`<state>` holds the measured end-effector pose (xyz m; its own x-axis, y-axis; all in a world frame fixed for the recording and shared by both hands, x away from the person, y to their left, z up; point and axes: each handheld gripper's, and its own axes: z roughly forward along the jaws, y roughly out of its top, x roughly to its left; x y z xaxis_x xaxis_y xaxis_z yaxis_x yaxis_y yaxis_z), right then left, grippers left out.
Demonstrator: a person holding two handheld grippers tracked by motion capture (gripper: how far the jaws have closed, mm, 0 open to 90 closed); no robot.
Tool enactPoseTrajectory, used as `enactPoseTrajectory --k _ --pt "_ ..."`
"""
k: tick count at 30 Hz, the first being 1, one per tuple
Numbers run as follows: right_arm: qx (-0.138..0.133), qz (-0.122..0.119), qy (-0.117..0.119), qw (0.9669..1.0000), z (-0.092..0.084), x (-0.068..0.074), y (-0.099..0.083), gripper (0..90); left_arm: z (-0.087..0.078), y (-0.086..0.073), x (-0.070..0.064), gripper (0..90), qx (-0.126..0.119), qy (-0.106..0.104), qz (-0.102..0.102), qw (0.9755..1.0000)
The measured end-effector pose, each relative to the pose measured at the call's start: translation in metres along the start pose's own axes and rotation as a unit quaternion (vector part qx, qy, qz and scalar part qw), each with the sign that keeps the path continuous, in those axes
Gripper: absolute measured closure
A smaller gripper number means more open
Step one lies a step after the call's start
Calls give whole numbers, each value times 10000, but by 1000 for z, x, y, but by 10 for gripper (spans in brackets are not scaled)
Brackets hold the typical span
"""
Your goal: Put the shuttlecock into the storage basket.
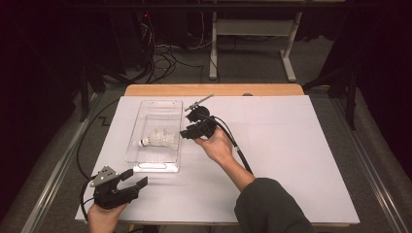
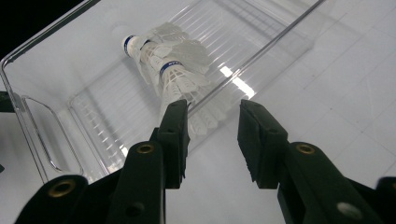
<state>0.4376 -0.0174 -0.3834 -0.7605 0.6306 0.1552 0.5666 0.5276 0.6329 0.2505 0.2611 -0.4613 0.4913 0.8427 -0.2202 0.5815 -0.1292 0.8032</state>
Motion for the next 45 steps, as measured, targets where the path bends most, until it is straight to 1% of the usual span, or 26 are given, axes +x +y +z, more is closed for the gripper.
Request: enactPoseTrajectory --k 1,12,18,32,42,43,44,45 --pt "-9 -20 2 10000 -1 -1 -1 637 0 0 0 328 -1 2 1 10000" --pt "-63 69 -54 9999 -7 -10 -10 629 0 0 0 328 -8 6 2 10000" --pt "-47 111 -75 9999 -9 -12 -13 624 0 0 0 328 -8 7 -3 10000" --pt "-99 98 -127 9998 -14 -18 -20 621 0 0 0 328 -7 6 1 10000" --pt "-84 180 -161 9997 -19 -24 -27 610 -1 0 0 328 -8 10 -8 10000" --pt "-112 166 -175 9996 -20 -25 -28 610 -1 0 0 328 -9 8 -10 10000" --pt "-116 205 -175 9996 -21 -25 -28 610 -1 0 0 328 -11 14 -8 10000" --pt "-138 174 -177 9996 -22 -26 -29 610 -1 0 0 328 -11 14 -8 10000"
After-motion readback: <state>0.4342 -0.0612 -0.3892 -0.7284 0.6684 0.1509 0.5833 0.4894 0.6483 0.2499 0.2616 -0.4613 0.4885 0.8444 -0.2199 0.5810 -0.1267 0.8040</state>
